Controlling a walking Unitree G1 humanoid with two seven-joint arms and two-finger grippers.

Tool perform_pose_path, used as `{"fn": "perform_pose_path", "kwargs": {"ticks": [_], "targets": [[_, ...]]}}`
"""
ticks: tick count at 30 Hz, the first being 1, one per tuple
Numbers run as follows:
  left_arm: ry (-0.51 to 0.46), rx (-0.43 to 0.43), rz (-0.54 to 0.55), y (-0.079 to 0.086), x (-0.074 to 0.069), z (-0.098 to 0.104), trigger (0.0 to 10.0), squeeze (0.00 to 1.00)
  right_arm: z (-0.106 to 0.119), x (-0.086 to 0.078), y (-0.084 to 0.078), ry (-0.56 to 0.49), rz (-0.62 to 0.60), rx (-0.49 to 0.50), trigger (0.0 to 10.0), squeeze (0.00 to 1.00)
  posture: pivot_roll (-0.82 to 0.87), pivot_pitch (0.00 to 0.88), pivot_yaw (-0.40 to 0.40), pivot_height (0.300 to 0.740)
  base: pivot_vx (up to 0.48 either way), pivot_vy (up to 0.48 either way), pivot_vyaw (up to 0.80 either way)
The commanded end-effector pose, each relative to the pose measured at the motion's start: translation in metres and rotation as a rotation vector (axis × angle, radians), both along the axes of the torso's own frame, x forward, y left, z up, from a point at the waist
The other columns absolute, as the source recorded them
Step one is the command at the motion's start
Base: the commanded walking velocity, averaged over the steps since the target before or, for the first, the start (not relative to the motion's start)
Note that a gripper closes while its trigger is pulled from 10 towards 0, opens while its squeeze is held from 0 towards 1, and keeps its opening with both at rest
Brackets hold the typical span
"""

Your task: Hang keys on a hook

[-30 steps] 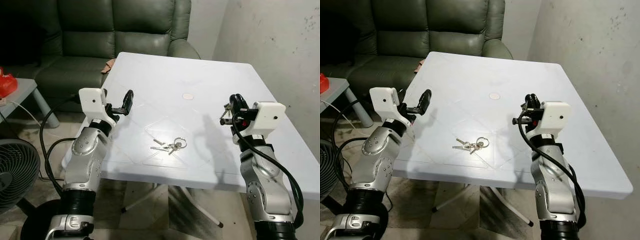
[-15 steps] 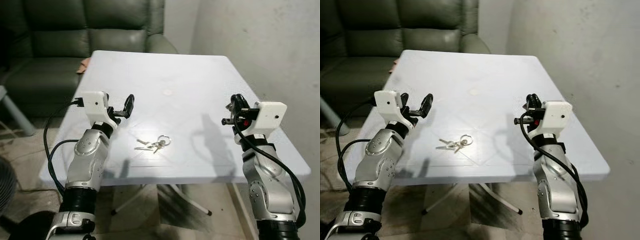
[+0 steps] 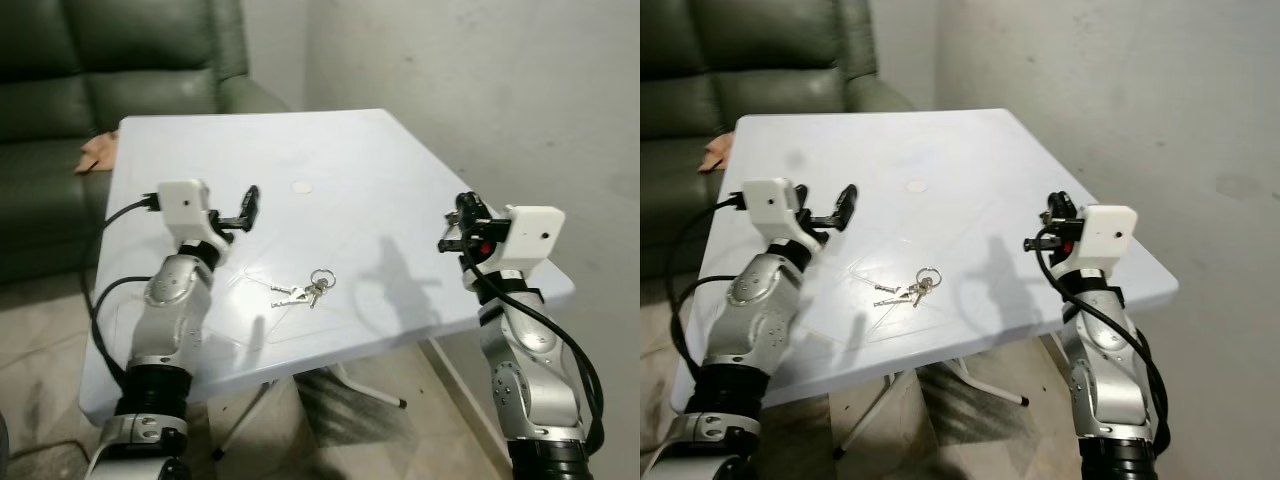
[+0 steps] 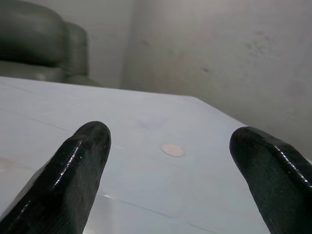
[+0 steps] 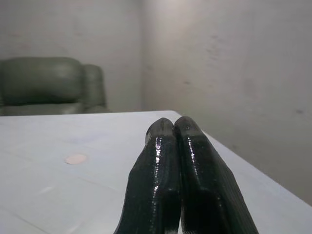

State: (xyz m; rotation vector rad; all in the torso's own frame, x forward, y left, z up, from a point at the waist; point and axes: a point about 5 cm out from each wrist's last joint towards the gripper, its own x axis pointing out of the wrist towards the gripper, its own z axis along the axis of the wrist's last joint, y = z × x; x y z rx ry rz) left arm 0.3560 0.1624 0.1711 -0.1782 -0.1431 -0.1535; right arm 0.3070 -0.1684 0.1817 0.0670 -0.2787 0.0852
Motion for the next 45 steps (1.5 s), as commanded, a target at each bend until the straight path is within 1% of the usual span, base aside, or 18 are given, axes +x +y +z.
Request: {"fn": "perform_pose_path", "kwargs": {"ticks": [1,12,15,23,25,32,35,45], "targets": [[0.026,-0.003,-0.022,-0.0112,0.0021,-0.0012,10.0,0.0,0.0017,-0.0004,-0.0075,-0.002,-0.022,-0.003,10.0,0.0,0.01,0.0,-0.043,0.711,0.0,0.0,-0.76],[0.046,0.002,-0.015,-0.0104,0.0025,-0.0031,10.0,0.0,0.0006,0.0,-0.0073,0.004,-0.022,-0.005,10.0,0.0,0.01,0.0,-0.046,0.711,0.0,0.0,-0.76],[0.046,0.024,-0.021,-0.0118,0.0018,-0.0036,10.0,0.0,0.0006,0.0001,-0.0075,0.005,-0.023,-0.008,10.0,0.0,0.01,0.0,-0.046,0.711,0.0,0.0,-0.76],[0.067,0.017,-0.053,-0.0141,0.0019,-0.0047,10.0,0.0,-0.0002,0.0002,-0.0084,0.015,-0.035,-0.017,10.0,0.0,0.01,0.0,-0.047,0.711,0.0,0.0,-0.76],[0.067,0.016,-0.058,-0.0146,0.0015,-0.0046,10.0,0.0,0.0008,-0.0003,-0.0085,0.005,-0.034,-0.029,10.0,0.0,0.01,0.0,-0.047,0.711,0.0,0.0,0.0],[0.076,-0.003,-0.087,-0.014,0.0001,-0.0047,10.0,0.0,-0.0009,-0.002,-0.0081,0.006,-0.033,-0.025,10.0,0.0,0.01,0.0,-0.047,0.711,0.0,0.0,0.0],[0.065,-0.009,-0.099,-0.0152,-0.0007,-0.0031,10.0,0.0,-0.0001,-0.0025,-0.0079,-0.001,-0.03,-0.029,10.0,0.0,0.01,0.0,-0.047,0.711,0.291,0.0,0.0],[0.072,-0.015,-0.105,-0.0165,-0.0005,-0.0033,10.0,0.0,0.002,-0.0038,-0.0091,-0.019,-0.028,-0.029,10.0,0.0,0.01,0.0,-0.049,0.711,0.351,0.0,0.0]]}}
